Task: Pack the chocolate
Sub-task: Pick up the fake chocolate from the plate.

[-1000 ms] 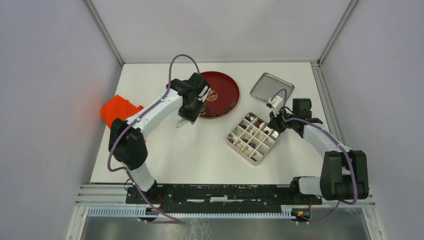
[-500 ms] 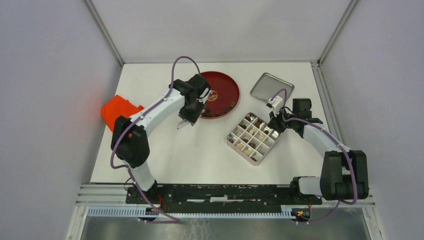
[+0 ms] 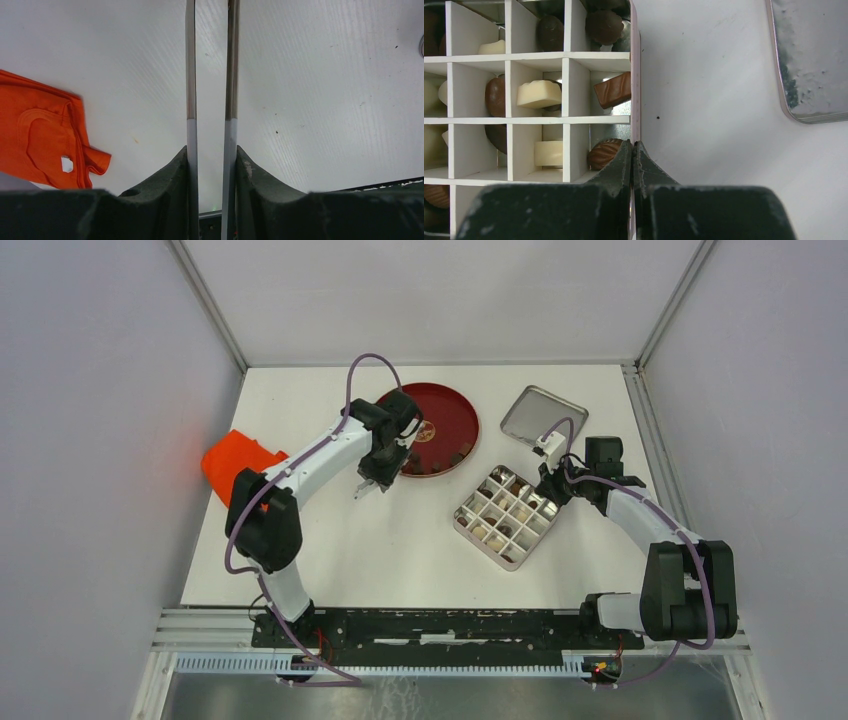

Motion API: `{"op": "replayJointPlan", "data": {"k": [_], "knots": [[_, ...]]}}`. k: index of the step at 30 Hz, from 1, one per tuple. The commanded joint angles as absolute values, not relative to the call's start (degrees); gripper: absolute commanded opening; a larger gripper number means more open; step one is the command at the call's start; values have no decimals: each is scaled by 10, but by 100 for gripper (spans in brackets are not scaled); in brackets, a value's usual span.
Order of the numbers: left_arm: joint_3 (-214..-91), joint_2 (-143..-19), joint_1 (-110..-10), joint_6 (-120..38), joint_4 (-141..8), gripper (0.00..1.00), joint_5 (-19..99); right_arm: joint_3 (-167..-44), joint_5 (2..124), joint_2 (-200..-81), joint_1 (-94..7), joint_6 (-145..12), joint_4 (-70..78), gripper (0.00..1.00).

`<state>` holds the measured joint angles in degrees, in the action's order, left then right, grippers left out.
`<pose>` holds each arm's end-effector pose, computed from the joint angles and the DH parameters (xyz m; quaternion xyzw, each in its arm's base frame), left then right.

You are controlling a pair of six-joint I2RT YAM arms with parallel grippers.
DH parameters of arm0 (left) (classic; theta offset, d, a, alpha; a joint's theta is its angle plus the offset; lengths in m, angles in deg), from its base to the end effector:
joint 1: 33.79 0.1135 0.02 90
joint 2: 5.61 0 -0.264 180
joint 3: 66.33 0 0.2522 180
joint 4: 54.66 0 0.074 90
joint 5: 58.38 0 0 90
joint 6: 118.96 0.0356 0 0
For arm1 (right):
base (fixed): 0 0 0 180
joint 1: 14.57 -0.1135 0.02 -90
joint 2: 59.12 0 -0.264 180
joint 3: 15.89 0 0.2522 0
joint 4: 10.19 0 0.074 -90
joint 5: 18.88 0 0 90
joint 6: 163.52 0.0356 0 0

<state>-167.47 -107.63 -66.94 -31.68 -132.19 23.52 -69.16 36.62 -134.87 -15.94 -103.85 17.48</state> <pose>0.2950 -0.1867 0.2608 0.2536 0.9595 0.0358 0.1175 0.2537 0.0262 0.1936 -0.3424 0.8361 0.1886 0.3848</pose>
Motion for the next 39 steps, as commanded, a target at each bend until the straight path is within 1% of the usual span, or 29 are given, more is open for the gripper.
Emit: {"op": "replayJointPlan", "data": {"k": [1, 12, 27, 39], "knots": [[-1699, -1064, -671, -306, -1315, 2, 207, -710, 343, -1340, -157, -1042, 160, 0], [-1680, -1043, -668, -329, -1271, 2, 224, -710, 345, -1338, -157, -1043, 160, 0], [-1693, -1026, -660, -349, -1249, 2, 233, -709, 346, -1340, -155, -1041, 159, 0], [-1656, -962, -641, -376, -1187, 2, 284, -706, 349, -1340, -155, -1031, 152, 0]]}}
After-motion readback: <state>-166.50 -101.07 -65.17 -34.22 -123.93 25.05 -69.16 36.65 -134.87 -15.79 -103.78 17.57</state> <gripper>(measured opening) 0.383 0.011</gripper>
